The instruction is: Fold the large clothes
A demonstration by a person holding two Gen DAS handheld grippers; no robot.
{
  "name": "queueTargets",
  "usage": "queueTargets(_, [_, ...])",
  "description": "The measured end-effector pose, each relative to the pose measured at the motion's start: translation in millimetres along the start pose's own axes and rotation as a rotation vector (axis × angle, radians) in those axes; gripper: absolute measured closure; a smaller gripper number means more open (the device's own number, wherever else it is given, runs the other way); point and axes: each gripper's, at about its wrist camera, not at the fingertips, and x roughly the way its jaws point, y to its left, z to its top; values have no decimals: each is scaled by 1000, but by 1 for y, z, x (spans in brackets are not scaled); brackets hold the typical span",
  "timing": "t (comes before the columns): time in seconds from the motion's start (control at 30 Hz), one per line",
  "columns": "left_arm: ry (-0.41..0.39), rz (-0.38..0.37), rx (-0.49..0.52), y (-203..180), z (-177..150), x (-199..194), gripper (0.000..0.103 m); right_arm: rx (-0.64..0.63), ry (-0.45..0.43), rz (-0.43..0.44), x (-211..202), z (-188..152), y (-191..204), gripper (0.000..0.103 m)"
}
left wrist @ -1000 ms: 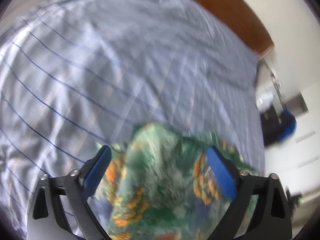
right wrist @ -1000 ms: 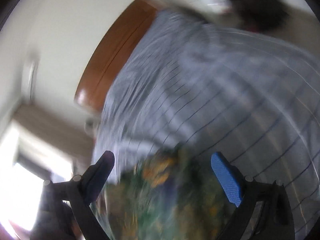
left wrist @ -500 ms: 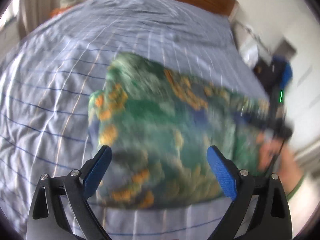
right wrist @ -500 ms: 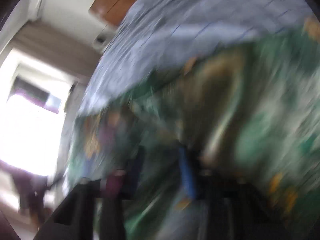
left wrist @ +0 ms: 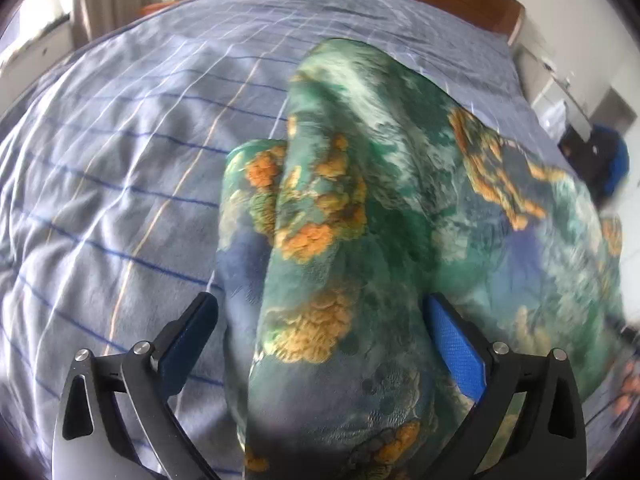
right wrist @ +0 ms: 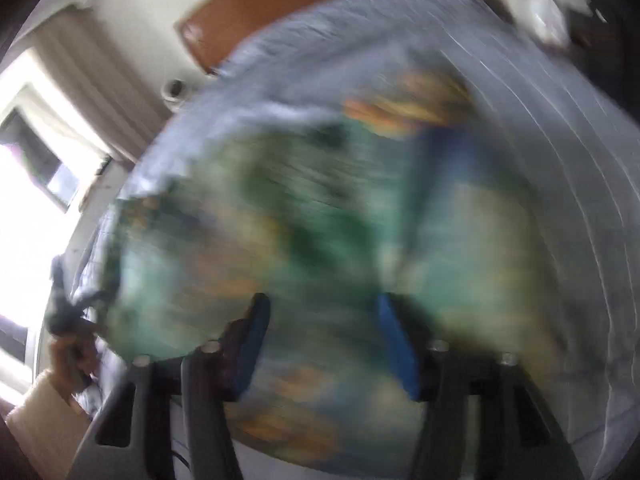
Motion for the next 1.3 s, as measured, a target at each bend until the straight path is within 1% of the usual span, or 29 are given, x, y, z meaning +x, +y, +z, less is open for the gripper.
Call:
queueTargets(0.03, [-10,6,-19,0,1,-9,1,23,-2,-10,-6,-5,-12,81])
queueTargets(0.07, [-25,12,-32,1,0,-19,2,28,-17,-19,-7,-4,-13,79])
queueTargets(0.13, [-55,4,-25,-1,-5,-41,2,-14,-74,-22,-35,-9,3,64])
queueTargets(0.17, [-69,-4,-2,-3,-10,-53,2,-49,-101,-14,-46,-12,16,50])
queueTargets(0.2, [-81,-2,26,-6,-16,-61,2,-77,-128,-4,-56,-16,25,46])
queueTargets(0.23, [-91,13,57,-9,-24,-68,1,-110,-156,11,-65,-23,35,45])
queueTargets(0.27, [-95,38,90,-11,-33,-72,1,-131,-165,17,-66,-28,41,43])
queueTargets(0.3, [-87,61,119,-13,-42,-70,1,-140,-163,18,-67,-33,45,40])
queueTargets(0.37, [-43,134,173,-13,-61,-60,1,-121,-128,-4,-51,-44,36,38])
queueTargets(0.4, [-29,158,187,-12,-71,-58,1,-99,-99,-34,-40,-49,26,39])
queueTargets(0.43, [-24,168,196,-10,-79,-58,2,-78,-67,-66,-27,-57,12,42])
queueTargets(0.47, [-29,174,205,-9,-90,-64,2,-68,-61,-65,-22,-61,7,49])
queueTargets(0.53, [-55,172,226,-8,-109,-80,2,-16,-99,-43,-34,-75,0,49])
queueTargets(0.57, [-67,169,237,-9,-119,-88,2,6,-123,-43,-47,-84,1,46])
queueTargets(0.6, [-74,166,251,-12,-127,-95,2,11,-133,-50,-53,-90,2,39])
queueTargets(0.67, [-84,167,268,-19,-137,-102,2,34,-185,-55,-73,-109,3,30])
queueTargets(0.7, [-85,165,277,-25,-139,-104,2,45,-205,-50,-81,-117,1,27])
queueTargets(0.77, [-88,150,293,-40,-143,-107,2,76,-241,-39,-91,-135,-3,25])
queueTargets(0.87, [-101,124,303,-66,-140,-111,2,119,-268,-11,-91,-150,-14,25])
queueTargets(0.93, [-110,108,311,-85,-131,-111,2,154,-272,9,-87,-158,-18,25])
queueTargets(1.0, [-134,97,321,-106,-115,-109,2,196,-279,43,-81,-168,-23,25])
queueTargets(1.07, [-177,97,353,-132,-93,-105,2,213,-287,59,-76,-178,-23,25])
queueTargets(1.17, [-209,146,423,-175,-51,-85,2,187,-295,53,-75,-186,-22,24])
queueTargets(1.2, [-207,153,435,-190,-31,-72,2,172,-294,52,-75,-187,-20,23])
queueTargets(1.23, [-197,156,437,-197,-20,-64,2,164,-291,56,-74,-187,-20,22])
queueTargets(1.3, [-159,181,432,-215,9,-35,2,150,-292,67,-74,-189,-21,22])
